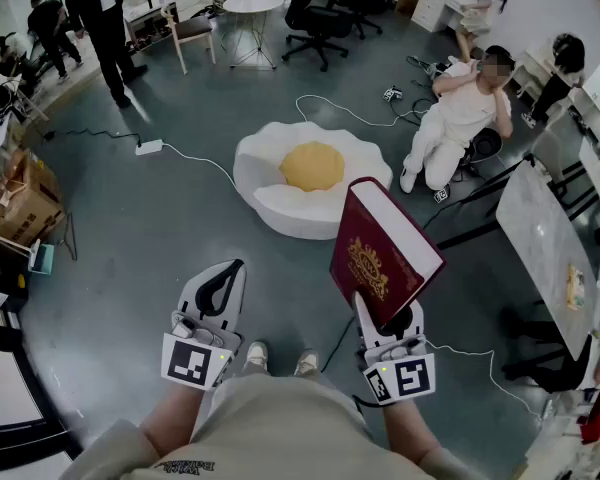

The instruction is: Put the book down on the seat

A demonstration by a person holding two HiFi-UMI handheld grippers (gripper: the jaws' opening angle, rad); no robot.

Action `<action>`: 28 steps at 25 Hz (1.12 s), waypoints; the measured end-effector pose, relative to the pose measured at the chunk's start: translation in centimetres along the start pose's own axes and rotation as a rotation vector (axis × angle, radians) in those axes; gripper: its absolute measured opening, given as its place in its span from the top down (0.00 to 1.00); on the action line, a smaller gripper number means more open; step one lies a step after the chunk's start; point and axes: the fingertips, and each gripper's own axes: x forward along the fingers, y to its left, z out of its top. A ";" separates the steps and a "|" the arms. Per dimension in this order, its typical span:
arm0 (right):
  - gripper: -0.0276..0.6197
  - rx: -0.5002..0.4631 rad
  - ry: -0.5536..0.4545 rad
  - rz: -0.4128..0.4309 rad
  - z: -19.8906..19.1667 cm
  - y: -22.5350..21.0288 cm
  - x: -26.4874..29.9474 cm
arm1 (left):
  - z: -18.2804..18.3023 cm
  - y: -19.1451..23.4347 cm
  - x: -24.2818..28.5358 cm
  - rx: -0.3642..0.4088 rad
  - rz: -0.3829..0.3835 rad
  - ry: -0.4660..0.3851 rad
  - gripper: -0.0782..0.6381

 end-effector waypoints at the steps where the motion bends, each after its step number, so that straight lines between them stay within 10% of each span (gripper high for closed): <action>1: 0.63 -0.001 0.001 0.001 0.0 -0.1 -0.1 | -0.1 -0.2 0.1 -0.002 -0.001 0.001 0.89; 28: 0.62 0.074 0.028 0.018 -2.4 -3.4 -1.7 | -2.4 -2.8 1.0 0.001 0.023 0.068 0.89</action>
